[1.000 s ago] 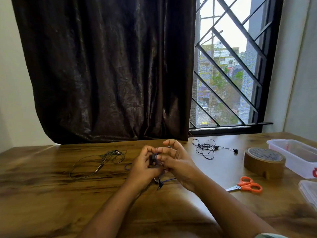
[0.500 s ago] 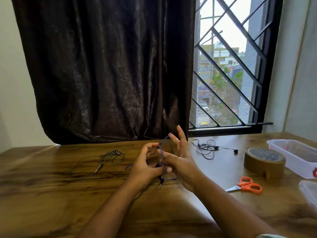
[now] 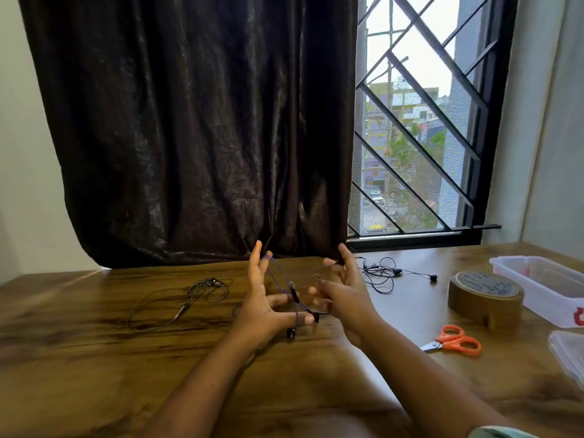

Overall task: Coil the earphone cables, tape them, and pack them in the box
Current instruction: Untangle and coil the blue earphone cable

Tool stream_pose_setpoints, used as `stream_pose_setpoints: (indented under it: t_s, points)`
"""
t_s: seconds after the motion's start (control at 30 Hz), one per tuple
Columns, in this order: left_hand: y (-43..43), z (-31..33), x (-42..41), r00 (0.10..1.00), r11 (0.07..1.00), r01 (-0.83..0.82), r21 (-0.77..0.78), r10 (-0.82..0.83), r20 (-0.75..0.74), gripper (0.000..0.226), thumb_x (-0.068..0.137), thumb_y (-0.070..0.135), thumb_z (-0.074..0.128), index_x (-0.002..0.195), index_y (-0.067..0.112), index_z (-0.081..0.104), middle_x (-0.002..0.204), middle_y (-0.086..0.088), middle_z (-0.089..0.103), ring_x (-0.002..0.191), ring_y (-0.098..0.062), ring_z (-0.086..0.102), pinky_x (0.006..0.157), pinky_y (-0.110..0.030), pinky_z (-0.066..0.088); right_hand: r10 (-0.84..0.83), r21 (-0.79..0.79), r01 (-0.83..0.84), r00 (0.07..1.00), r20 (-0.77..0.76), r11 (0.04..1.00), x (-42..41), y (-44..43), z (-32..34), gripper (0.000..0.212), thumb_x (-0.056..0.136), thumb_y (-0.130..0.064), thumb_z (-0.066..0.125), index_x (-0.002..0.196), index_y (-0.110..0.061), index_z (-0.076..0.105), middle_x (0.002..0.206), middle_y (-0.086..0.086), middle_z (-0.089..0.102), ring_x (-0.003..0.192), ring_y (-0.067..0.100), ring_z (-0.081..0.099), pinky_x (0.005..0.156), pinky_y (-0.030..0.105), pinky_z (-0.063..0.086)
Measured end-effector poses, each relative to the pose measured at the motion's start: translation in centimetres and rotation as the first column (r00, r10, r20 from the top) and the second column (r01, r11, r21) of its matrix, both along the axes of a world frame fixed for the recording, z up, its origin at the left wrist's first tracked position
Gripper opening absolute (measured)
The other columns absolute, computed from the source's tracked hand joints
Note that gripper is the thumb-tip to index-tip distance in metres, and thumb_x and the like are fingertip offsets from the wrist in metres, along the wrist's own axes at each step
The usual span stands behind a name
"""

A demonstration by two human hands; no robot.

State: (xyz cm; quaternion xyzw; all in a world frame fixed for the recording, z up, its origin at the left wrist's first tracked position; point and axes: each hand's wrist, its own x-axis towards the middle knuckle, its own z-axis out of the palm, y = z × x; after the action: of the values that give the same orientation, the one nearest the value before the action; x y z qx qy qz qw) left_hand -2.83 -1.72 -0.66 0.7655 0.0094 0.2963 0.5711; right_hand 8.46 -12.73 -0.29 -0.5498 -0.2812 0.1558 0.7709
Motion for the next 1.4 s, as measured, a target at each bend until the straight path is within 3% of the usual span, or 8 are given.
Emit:
stream_pose_setpoints:
  t_s: [0.17,0.27,0.5,0.77,0.97,1.13,1.27,1.4]
  points:
    - [0.3,-0.2,-0.2,0.994,0.99,-0.109,0.084,0.11,-0.002,0.133,0.056,0.007,0.089,0.132,0.066,-0.003,0.149,0.03,0.007,0.122,-0.012,0.047,0.082,-0.016,0.052,-0.156,-0.154,0.158,0.987,0.027,0.975,1.3,-0.5,0.0,0.006,0.096,-0.012,0.052,0.093,-0.017,0.054,0.082,0.008,0.069,0.048,0.014,0.056,0.045,0.023,0.041]
    - [0.2,-0.3,-0.1,0.991,0.982,-0.129,0.139,0.132,-0.017,0.138,0.055,0.009,0.09,0.136,0.061,-0.009,0.146,0.034,0.003,0.122,-0.01,0.046,0.078,-0.009,0.049,-0.223,-0.212,0.242,0.968,0.112,0.947,1.9,-0.5,-0.4,0.011,0.094,-0.009,0.052,0.085,-0.016,0.053,0.071,0.007,0.066,0.044,0.014,0.053,0.043,0.024,0.039]
    - [-0.7,-0.1,0.0,1.0,0.998,-0.007,0.068,0.008,-0.016,0.126,0.068,-0.023,0.066,0.131,0.062,-0.003,0.144,0.034,0.006,0.098,0.009,0.061,0.071,-0.027,0.058,-0.05,-0.326,0.224,0.883,0.466,0.918,0.8,0.1,-0.5,0.025,0.081,-0.002,0.063,0.086,-0.027,0.064,0.075,-0.001,0.069,0.063,0.017,0.064,0.057,0.03,0.056]
    - [-0.1,-0.6,0.6,0.996,0.997,0.08,-0.008,-0.08,-0.039,0.121,0.075,-0.022,0.06,0.137,0.058,-0.005,0.147,0.017,0.021,0.105,-0.02,0.065,0.069,-0.026,0.055,0.14,-0.404,0.208,0.72,0.68,0.891,0.4,0.5,-1.3,0.017,0.077,-0.018,0.076,0.085,-0.029,0.066,0.074,-0.01,0.063,0.061,-0.002,0.053,0.057,0.009,0.04]
    - [0.3,-0.4,0.6,0.996,0.993,-0.091,0.069,0.092,-0.01,0.1,0.078,-0.023,0.053,0.13,0.056,0.022,0.142,0.012,0.037,0.111,-0.009,0.062,0.079,-0.025,0.055,0.098,-0.266,0.021,0.901,0.423,0.964,0.7,0.7,-0.8,0.014,0.087,-0.022,0.064,0.074,-0.023,0.061,0.065,-0.002,0.06,0.061,0.013,0.05,0.06,0.033,0.042]
    - [0.6,-0.4,0.3,0.945,0.898,-0.298,0.322,0.325,-0.031,0.097,0.078,-0.011,0.061,0.129,0.063,0.024,0.139,0.018,0.036,0.12,0.008,0.038,0.081,-0.023,0.052,0.018,-0.181,0.044,0.945,0.326,0.983,0.6,-0.1,0.2,0.029,0.095,-0.028,0.056,0.068,-0.019,0.058,0.05,-0.008,0.044,0.046,0.011,0.043,0.047,0.025,0.035]
    - [0.7,-0.1,0.0,0.885,0.773,-0.384,0.505,0.464,-0.038,0.093,0.072,0.007,0.074,0.128,0.059,0.02,0.122,0.02,0.027,0.131,-0.007,0.02,0.099,-0.019,0.026,0.032,-0.161,0.017,0.954,0.298,0.987,0.7,-1.2,1.3,0.025,0.098,-0.02,0.05,0.082,-0.008,0.065,0.042,-0.014,0.047,0.039,-0.001,0.043,0.044,0.011,0.033]
    - [0.7,-0.4,0.1,0.872,0.766,-0.394,0.508,0.487,-0.059,0.09,0.076,0.009,0.069,0.131,0.058,0.018,0.13,0.019,0.029,0.136,-0.01,0.017,0.098,-0.021,0.03,0.108,-0.245,-0.018,0.927,0.358,0.969,1.1,-1.9,1.5,0.02,0.099,-0.013,0.047,0.089,-0.011,0.064,0.046,-0.022,0.052,0.04,-0.007,0.046,0.04,0.009,0.034]
